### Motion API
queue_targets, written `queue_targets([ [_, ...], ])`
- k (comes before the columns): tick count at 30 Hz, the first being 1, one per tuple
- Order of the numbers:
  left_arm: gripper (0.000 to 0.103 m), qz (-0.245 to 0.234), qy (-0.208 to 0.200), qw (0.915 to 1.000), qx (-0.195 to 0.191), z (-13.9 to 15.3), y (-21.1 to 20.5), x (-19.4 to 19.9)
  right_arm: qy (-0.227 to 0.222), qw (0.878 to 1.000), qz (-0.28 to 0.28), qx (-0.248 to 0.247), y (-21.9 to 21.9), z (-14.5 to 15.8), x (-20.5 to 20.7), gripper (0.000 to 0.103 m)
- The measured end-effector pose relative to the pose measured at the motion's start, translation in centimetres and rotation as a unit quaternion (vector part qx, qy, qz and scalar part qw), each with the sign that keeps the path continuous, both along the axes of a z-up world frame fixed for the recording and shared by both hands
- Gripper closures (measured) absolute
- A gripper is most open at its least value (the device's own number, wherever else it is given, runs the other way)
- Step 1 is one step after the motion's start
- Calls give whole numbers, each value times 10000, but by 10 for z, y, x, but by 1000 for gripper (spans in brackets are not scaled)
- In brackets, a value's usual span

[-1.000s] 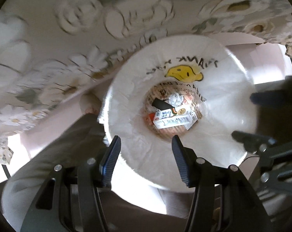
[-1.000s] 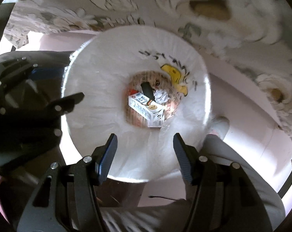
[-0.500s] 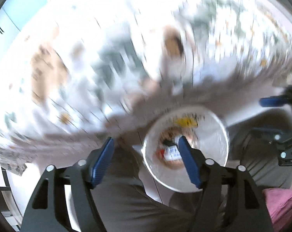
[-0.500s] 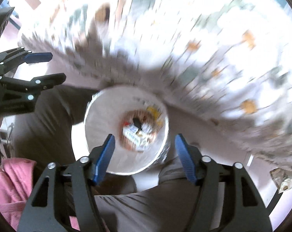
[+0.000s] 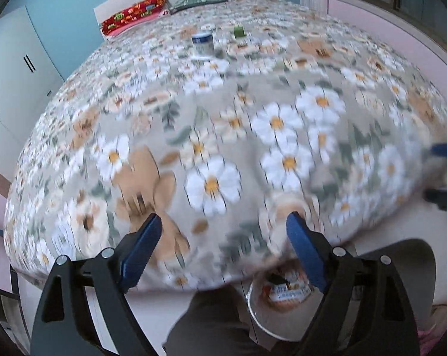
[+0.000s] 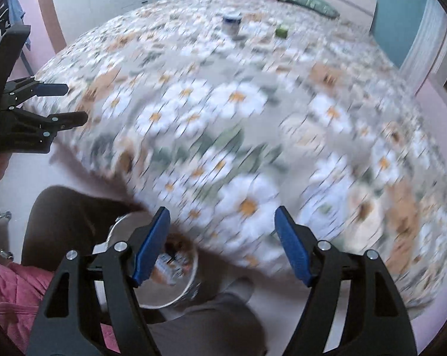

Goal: Collect trash
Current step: 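Move both tools back to the bed toward the yogurt cup and green cube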

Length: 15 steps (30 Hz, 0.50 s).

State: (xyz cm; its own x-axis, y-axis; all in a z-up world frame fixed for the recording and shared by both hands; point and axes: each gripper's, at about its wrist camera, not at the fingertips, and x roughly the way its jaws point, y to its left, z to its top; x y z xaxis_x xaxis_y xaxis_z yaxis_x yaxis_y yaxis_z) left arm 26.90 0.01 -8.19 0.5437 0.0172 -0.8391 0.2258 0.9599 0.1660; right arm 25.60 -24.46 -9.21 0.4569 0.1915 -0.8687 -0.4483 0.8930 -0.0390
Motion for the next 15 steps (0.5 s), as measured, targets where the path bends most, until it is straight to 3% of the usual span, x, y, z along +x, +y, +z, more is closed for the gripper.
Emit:
queue_targets([
  [7,15,33,-250,9996,81,13,-3,57,-518,9986,-37,-83,-2,37,66,27],
  [15,14,-82,-513,9986,27,25,-13,140,-731,9972,-94,-91,14,41,159,27],
])
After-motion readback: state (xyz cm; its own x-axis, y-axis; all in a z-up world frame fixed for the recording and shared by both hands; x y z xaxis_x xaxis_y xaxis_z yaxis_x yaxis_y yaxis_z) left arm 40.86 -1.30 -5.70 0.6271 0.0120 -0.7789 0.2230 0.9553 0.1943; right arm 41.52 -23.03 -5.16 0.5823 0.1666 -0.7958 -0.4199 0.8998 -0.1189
